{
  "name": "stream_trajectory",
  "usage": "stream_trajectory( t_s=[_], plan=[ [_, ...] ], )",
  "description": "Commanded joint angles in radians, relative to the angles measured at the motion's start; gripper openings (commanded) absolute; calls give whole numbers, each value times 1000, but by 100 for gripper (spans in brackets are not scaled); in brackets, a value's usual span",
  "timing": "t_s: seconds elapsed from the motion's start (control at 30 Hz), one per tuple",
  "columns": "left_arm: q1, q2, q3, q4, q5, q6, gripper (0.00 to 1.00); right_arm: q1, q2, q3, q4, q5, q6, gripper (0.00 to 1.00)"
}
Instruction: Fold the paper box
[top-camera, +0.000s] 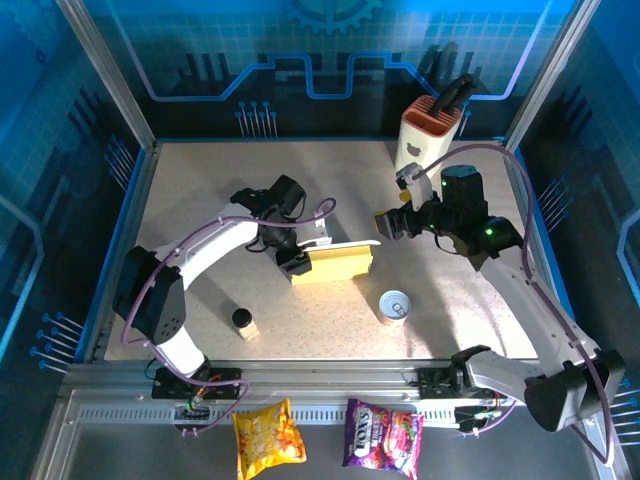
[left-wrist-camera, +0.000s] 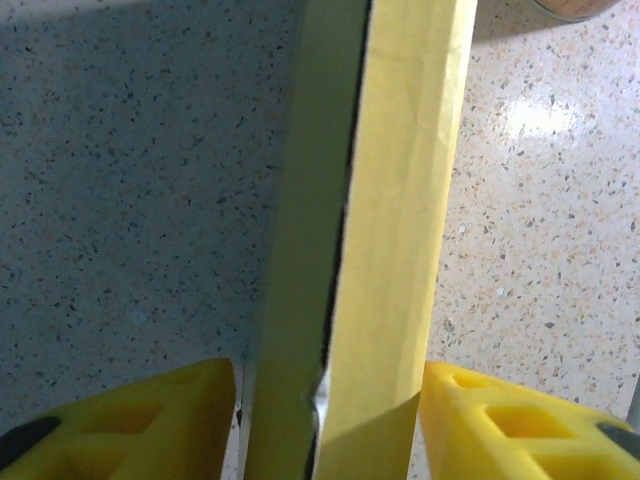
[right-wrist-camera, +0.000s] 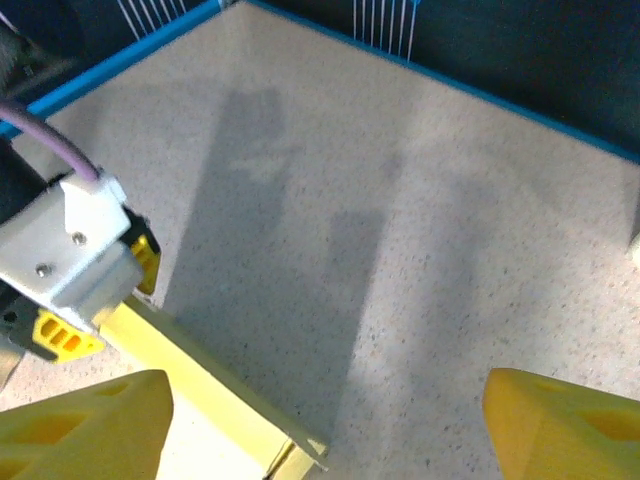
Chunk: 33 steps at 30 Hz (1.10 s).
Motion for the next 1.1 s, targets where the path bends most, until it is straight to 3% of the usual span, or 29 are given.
stream_trajectory(
  t_s=[0.0,0.23,0.7,1.07],
  plan=[
    [-8,3,-16,0,4,23,49,-11,32,27,-100,-44,-1,79],
    [-8,-1,-20,0,8,24,39,-5,108,33,-189,-89,-42,70],
    [-8,-3,-25,0,5,29,37,94,322,106,-250,-5,-120,60],
    [-8,1,-24,2,-6,26,38,97,327,112,-262,-15,-66,38]
  ],
)
